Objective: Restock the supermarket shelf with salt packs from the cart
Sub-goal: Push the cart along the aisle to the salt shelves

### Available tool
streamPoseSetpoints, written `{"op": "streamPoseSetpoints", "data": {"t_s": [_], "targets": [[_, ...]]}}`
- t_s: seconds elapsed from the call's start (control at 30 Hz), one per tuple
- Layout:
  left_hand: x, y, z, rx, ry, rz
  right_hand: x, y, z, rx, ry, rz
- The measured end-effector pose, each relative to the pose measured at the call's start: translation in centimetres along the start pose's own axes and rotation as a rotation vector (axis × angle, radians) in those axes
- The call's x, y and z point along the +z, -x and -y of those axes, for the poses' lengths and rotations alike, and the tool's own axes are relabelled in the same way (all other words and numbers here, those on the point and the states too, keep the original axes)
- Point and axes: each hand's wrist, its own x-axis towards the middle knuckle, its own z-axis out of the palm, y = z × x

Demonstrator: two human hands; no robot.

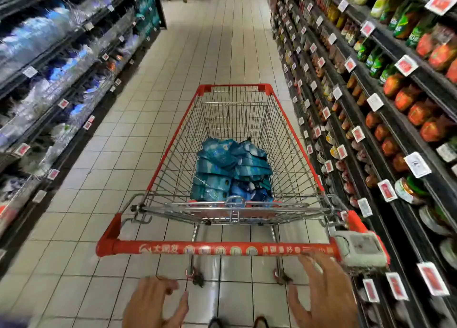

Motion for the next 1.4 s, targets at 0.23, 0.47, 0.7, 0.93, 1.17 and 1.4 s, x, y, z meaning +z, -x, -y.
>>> {"op": "streamPoseSetpoints", "data": {"t_s": [0.23,0.47,0.7,0.93,1.17,1.4], "targets": [[-3.8,-9.2,3.1,0.158,-0.403,-0.019,2.4,-7.1,-2.1,0.0,0.343,0.77],[-5.0,-11.0,5.1,0.101,-0.41,0.102,3.5,-7.8,-2.6,-0.029,0.431,0.777],[-4.9,-11.1,5.3,-0.015,-0.451,0.171,4.0,-7.7,-3.1,-0.023,0.412,0.8],[-4.4,-12.7,5.0,-0.013,-0.504,0.149,4.4,-9.6,-4.5,-0.088,0.401,0.758],[-4.3,-17.8,5.1,-0.04,-0.523,0.107,6.9,-14.1,-6.0,-0.111,0.424,0.715],[-4.0,-24.4,5.5,-0.02,-0.521,0.004,10.4,-20.2,-7.5,-0.136,0.461,0.652]]}}
